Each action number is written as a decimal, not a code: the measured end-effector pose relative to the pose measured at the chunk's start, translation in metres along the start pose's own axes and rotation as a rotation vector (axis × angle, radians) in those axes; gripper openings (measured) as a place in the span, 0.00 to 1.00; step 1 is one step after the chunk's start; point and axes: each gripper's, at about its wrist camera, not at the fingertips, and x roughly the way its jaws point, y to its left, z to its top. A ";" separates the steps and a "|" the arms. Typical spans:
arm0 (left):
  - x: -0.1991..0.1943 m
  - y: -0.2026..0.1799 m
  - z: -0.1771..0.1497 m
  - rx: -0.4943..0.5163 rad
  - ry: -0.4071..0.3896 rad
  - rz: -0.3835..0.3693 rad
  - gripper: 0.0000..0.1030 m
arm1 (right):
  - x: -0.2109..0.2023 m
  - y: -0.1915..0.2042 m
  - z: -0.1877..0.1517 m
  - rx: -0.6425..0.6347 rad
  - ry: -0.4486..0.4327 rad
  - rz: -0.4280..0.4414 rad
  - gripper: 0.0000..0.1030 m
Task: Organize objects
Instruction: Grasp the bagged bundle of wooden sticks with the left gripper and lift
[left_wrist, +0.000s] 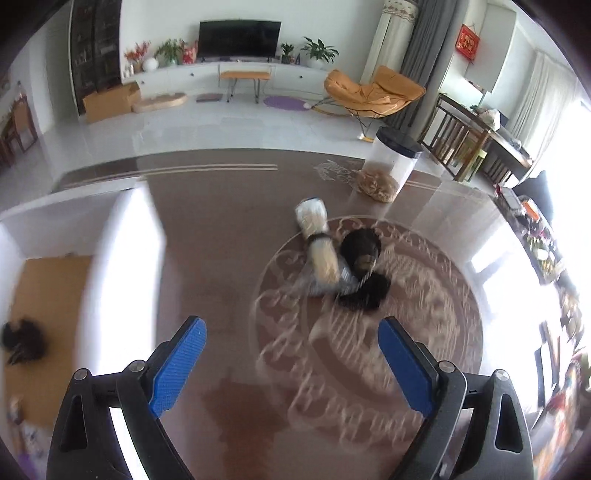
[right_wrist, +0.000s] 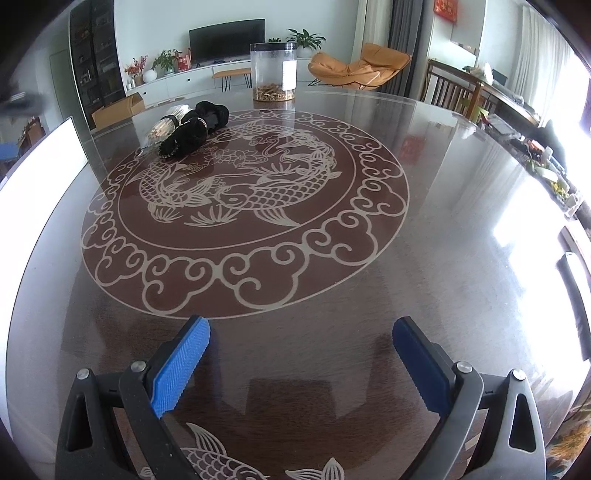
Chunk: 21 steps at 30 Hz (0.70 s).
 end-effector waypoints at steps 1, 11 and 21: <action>0.021 -0.004 0.013 0.001 0.010 0.008 0.92 | 0.000 -0.001 0.000 0.004 0.002 0.002 0.98; 0.154 -0.003 0.068 -0.103 0.063 0.068 0.92 | 0.003 0.000 0.001 0.008 0.012 0.026 1.00; 0.158 -0.029 0.045 0.132 0.021 0.159 0.28 | 0.004 0.000 0.003 0.003 0.013 0.031 1.00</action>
